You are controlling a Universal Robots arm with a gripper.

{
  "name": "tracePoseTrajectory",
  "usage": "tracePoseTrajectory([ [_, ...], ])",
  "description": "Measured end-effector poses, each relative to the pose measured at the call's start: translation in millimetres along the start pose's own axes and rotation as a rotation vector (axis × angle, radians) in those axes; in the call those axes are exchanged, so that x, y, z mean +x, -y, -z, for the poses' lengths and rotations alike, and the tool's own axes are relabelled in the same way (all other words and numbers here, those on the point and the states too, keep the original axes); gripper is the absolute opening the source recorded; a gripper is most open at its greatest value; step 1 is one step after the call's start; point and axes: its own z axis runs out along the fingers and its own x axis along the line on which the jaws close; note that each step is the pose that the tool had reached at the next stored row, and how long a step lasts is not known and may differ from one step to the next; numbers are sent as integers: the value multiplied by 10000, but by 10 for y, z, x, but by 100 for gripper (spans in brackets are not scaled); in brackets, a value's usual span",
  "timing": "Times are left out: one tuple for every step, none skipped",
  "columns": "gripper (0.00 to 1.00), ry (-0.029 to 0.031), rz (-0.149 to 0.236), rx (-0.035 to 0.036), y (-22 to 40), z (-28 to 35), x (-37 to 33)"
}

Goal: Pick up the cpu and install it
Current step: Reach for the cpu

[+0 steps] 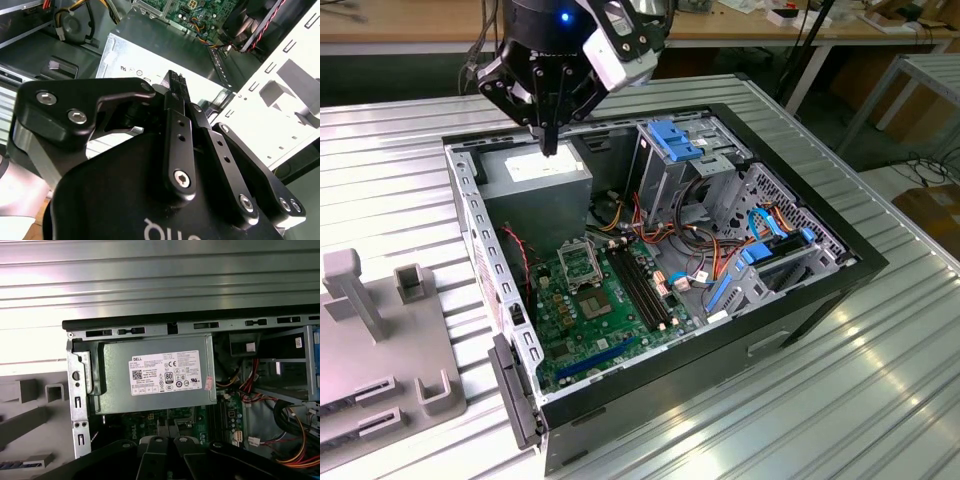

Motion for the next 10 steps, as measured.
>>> tracePoseTrajectory([
  [11, 0, 2, 0, 1, 0, 17],
  [11, 0, 2, 0, 2, 1, 39],
  [11, 0, 2, 0, 4, 2, 61],
  [11, 1, 2, 0, 6, 2, 84],
  [11, 0, 3, 0, 7, 3, 106],
  [11, 0, 2, 0, 9, 3, 124],
  [11, 0, 2, 0, 10, 3, 138],
  [11, 0, 3, -1, 11, 3, 149],
  [11, 1, 2, -1, 12, 2, 164],
  [11, 0, 2, 0, 12, 3, 175],
])
